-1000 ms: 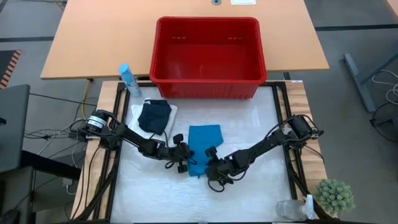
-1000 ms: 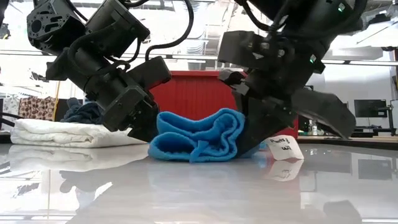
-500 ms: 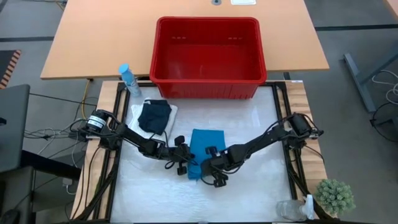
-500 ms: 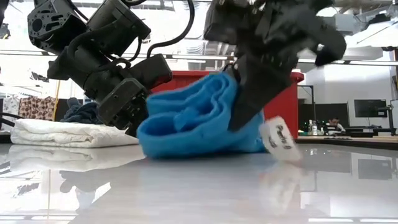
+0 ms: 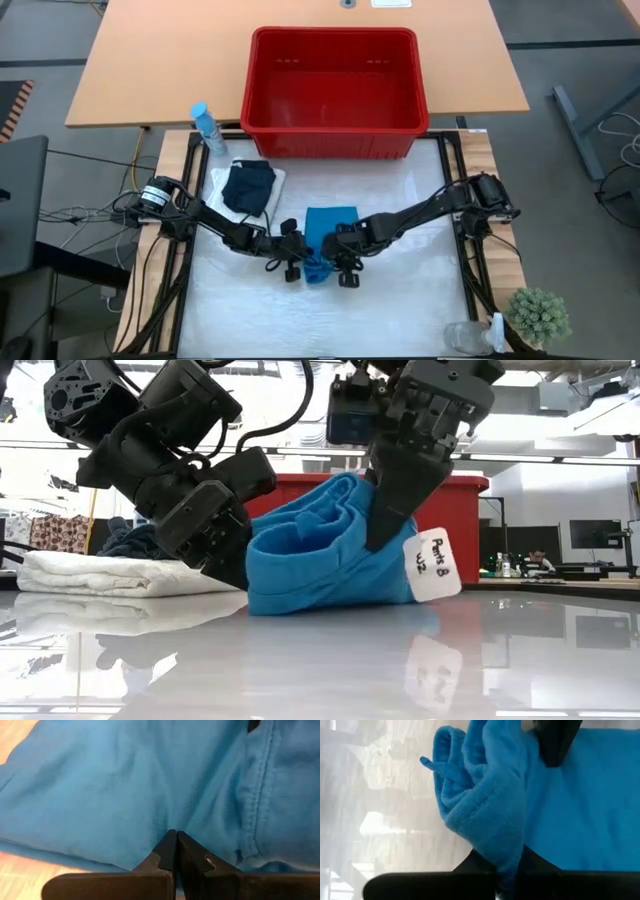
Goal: Fold Laundry from Bin
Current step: Fold the blue shorts
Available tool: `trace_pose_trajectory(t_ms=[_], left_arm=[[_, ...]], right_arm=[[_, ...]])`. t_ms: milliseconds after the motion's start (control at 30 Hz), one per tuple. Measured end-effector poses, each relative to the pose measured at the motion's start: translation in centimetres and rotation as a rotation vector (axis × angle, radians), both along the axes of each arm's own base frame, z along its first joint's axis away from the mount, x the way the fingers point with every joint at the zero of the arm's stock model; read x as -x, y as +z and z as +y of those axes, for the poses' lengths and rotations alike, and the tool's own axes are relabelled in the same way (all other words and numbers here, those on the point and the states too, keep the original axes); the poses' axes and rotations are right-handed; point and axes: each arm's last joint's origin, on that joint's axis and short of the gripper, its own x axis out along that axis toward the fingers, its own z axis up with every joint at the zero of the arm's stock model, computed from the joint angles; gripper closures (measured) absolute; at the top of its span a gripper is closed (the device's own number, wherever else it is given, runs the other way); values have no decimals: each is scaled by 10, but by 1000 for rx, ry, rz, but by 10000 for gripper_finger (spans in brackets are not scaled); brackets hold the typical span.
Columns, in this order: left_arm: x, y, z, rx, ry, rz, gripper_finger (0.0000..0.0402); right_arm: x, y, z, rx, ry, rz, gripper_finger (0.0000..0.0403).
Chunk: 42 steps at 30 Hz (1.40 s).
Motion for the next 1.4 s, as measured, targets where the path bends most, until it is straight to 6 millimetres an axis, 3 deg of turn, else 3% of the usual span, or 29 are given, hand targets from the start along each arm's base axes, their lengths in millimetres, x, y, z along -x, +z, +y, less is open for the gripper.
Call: trace_pose_trajectory(t_ms=[333,867,1400], left_arm=[[2,0,-8,9,-21,-2,401],[2,0,-10,43,-4,-2,401],[0,4,-12,240,32,-20,401]], right_arm=[[4,14,-17,-46,-62,5,367],[-2,11,-62,-147,-302,12,367],[2,9,-73,-168,-394,74,367]])
